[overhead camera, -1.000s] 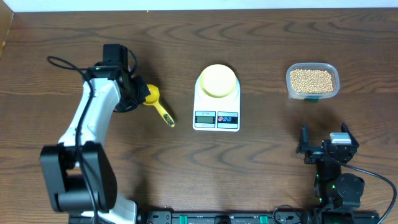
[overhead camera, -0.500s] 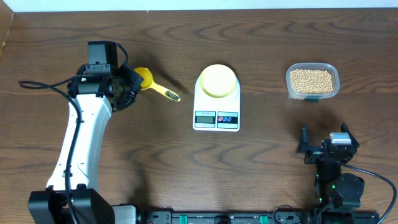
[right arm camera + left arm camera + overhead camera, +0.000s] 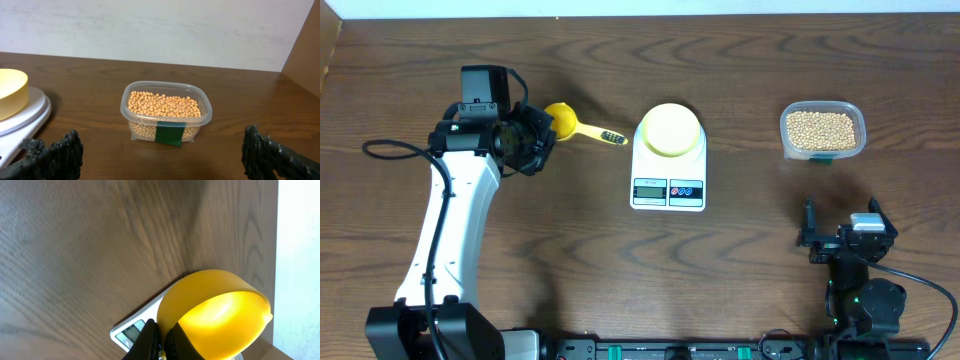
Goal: Scoop item into bowl and weigh 50g on scale
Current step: 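Carry the scoop with the left gripper toward the scale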
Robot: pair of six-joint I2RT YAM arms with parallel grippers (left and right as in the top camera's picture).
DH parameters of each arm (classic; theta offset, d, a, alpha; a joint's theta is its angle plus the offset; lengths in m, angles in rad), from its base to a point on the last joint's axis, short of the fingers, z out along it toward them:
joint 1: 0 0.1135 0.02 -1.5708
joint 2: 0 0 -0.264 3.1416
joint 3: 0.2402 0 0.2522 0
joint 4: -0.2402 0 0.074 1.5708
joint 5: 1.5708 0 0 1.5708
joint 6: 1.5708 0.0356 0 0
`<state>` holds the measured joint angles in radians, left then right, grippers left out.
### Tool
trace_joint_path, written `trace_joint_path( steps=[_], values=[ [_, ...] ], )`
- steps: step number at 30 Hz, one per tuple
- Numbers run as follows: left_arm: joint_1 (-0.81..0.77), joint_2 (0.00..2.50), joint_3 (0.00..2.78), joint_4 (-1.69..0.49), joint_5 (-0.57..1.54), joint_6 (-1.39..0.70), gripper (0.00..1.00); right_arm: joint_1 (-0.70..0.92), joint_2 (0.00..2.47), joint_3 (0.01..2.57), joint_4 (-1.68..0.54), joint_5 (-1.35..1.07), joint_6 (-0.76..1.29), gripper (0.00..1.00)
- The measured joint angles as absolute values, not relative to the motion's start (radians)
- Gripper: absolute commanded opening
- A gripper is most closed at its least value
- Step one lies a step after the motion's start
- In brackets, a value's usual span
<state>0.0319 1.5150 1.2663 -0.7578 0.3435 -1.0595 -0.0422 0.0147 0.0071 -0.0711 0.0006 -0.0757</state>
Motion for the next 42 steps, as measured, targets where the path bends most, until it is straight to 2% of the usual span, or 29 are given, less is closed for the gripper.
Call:
trace_joint_path(
  steps=[9,25,36,42],
  values=[
    [0.022,1.515,1.266,-0.778,0.369,-1.102,0.08,-0.042,0.015,0.007,-0.071,0.001,-0.076,0.99],
    [-0.097,1.515,1.266,-0.759,0.382,-1.206,0.08,-0.042,0.015,0.007,-0.050,0.004,-0.064,0.99],
    [-0.097,1.515,1.266,-0.759,0.384,-1.208,0.08,-0.042,0.015,0.019,-0.057,0.005,0.184,0.99],
    [-0.097,1.515,1.266,-0.754,0.384,-1.208,0.08,-0.042,0.053,0.112,-0.112,0.005,0.242,0.99]
  ],
)
